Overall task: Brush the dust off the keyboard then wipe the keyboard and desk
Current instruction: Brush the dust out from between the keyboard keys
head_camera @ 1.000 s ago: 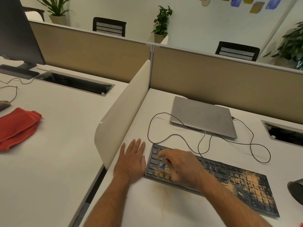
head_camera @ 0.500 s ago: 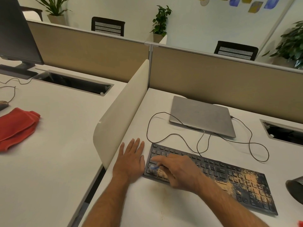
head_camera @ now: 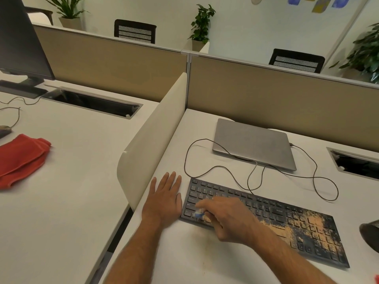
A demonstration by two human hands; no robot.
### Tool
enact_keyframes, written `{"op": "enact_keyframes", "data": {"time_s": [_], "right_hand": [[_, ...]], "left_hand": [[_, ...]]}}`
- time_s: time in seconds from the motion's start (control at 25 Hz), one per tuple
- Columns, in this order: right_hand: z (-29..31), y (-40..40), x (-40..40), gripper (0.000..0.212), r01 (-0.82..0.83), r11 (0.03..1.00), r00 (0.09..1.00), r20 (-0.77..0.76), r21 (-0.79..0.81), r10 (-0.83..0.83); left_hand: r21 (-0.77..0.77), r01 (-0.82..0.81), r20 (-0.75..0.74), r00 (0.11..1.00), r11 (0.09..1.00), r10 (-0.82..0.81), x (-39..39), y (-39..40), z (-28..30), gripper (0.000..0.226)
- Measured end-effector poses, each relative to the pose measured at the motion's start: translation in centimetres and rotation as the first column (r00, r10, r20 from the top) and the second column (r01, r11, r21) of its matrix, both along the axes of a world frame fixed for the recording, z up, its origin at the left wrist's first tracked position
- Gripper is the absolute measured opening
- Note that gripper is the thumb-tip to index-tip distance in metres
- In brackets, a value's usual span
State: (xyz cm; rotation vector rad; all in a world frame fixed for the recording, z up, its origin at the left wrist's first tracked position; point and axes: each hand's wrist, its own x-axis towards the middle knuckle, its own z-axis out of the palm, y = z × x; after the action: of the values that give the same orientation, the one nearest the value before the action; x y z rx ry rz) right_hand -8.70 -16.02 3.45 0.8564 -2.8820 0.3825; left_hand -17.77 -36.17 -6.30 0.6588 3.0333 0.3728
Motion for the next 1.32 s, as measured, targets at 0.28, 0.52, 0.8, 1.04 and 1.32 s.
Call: {"op": "enact_keyframes", "data": {"time_s": [0.28,0.52,0.8,1.04,1.32], "right_hand": [[0.0,0.4,0.0,0.049,0.088,0.994,0.992,-0.087,-0.061,-0.094],[-0.2,0.5,0.1,0.033,0.078,0.979,0.996,-0.035,-0.189,-0.086],[-0.2,-0.4,0.4,0.046,0.006,0.999,1.0,-0.03,0.031,-0.005],[0.3,0.7,-0.5,0.052,0.118,0.992,0.988,-0.096,-0.037,-0.121],[-0.3,0.3,0.5,0.02,-0.017,1.0,1.0,-0.004,-0.026,0.017]], "left_hand": [[0.004,0.004,0.001,1.0,1.0,-0.004,-0.1,0.0,-0.1,0.072],[0.0,0.003,-0.001,1.0,1.0,-0.003,-0.1,0.0,-0.1,0.071],[0.003,0.002,-0.004,1.0,1.0,-0.002,-0.1,0.0,0.0,0.072],[-0.006,0.004,0.002,1.0,1.0,-0.004,-0.1,0.0,-0.1,0.072],[-0.01,0.002,0.004,1.0,1.0,-0.002,0.0,0.0,0.0,0.073]]}}
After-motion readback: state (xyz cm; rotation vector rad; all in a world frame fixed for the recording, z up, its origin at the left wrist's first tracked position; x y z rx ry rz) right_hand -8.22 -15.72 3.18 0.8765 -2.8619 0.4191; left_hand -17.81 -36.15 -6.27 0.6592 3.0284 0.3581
